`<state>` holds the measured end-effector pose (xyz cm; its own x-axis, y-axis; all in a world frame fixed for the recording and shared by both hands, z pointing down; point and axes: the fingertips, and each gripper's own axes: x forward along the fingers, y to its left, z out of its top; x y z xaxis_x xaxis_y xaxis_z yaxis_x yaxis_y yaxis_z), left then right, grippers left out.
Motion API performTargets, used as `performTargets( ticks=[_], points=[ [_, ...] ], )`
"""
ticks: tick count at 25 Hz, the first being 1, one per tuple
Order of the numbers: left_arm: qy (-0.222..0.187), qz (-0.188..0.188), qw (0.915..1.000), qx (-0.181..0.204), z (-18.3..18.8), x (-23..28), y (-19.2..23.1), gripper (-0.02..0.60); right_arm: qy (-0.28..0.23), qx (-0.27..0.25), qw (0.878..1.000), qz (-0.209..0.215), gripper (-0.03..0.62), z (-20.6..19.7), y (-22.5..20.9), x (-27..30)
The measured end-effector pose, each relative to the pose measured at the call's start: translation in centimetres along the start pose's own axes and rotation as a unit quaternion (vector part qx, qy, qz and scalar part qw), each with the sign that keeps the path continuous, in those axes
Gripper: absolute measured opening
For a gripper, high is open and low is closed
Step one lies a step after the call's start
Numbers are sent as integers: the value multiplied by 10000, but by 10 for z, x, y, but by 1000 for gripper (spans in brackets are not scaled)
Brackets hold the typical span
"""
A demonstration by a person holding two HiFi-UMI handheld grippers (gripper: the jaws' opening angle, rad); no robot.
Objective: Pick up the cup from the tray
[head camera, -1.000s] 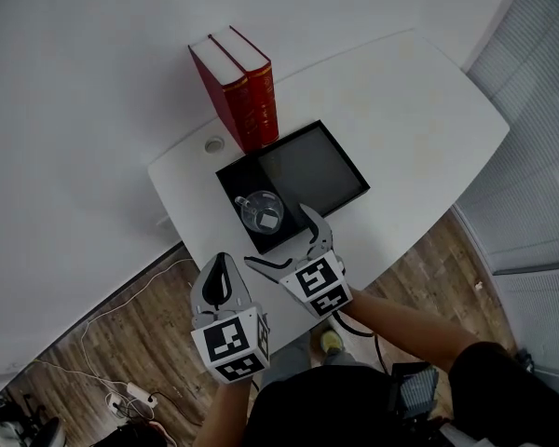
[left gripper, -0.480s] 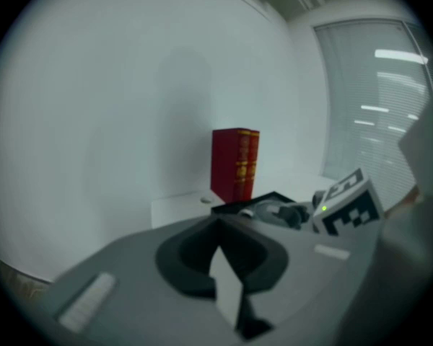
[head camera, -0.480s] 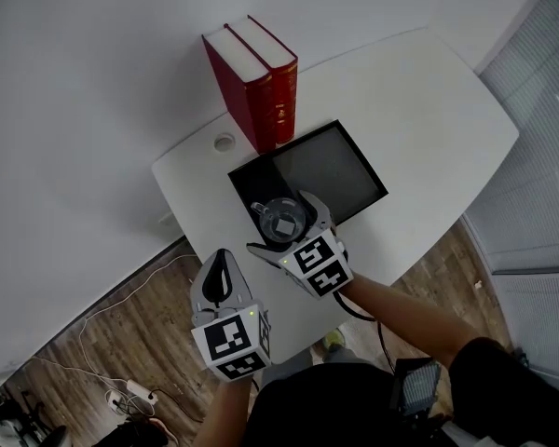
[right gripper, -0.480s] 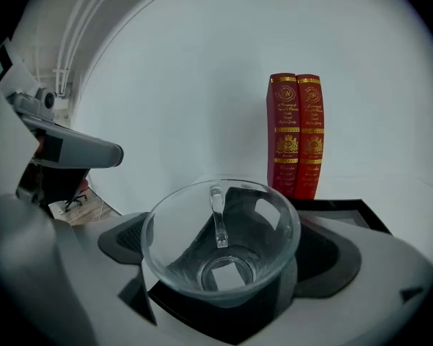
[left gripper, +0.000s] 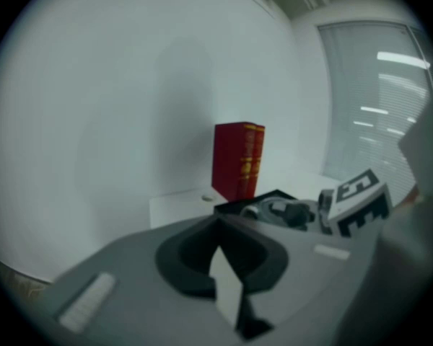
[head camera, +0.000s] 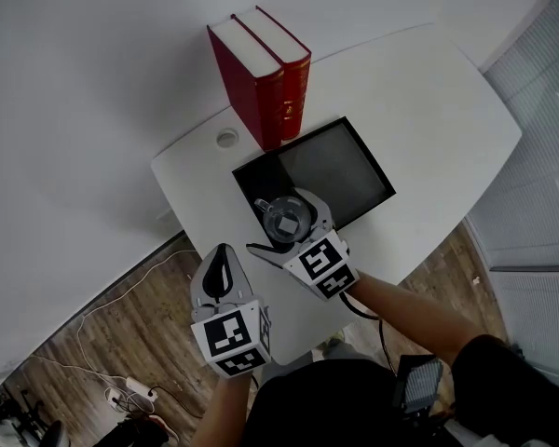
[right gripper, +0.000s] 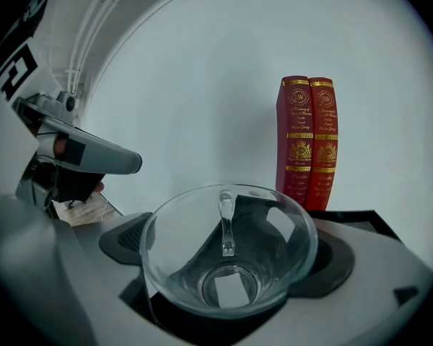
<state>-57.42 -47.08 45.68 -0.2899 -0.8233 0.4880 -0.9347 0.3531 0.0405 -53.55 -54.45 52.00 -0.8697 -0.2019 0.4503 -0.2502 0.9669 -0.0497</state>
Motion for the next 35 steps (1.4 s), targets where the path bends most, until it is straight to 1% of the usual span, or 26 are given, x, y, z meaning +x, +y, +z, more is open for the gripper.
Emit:
performTargets(
  ticks=[6, 7, 8, 16, 22, 29, 35],
  points=[
    [48, -70, 10000, 3, -1, 6, 2, 0, -6, -91, 10000, -32, 569, -1, 0, -1],
    [51, -88, 9999, 4, 0, 7, 2, 0, -6, -103, 9999, -33, 542, -1, -1, -1],
    [54, -109, 9999, 8, 0, 7, 2, 0, -9, -107, 9999, -35, 528, -1, -1, -2],
    [73, -231, 9997, 53, -1, 14, 4, 0, -111, -75, 9998, -134, 443, 0, -6, -4],
    [46, -269, 9996, 59, -4, 14, 6, 0, -167, -82, 9997, -153, 434, 2, -6, -5],
    [-25, -262, 9996, 60, 0, 13, -2, 0, -320, 165, 9993, -141, 433, 6, -10, -14],
    [-115, -102, 9999, 11, 13, 10, -9, 0, -475, 49, 9988, 73, 433, 28, -10, -28]
  ],
)
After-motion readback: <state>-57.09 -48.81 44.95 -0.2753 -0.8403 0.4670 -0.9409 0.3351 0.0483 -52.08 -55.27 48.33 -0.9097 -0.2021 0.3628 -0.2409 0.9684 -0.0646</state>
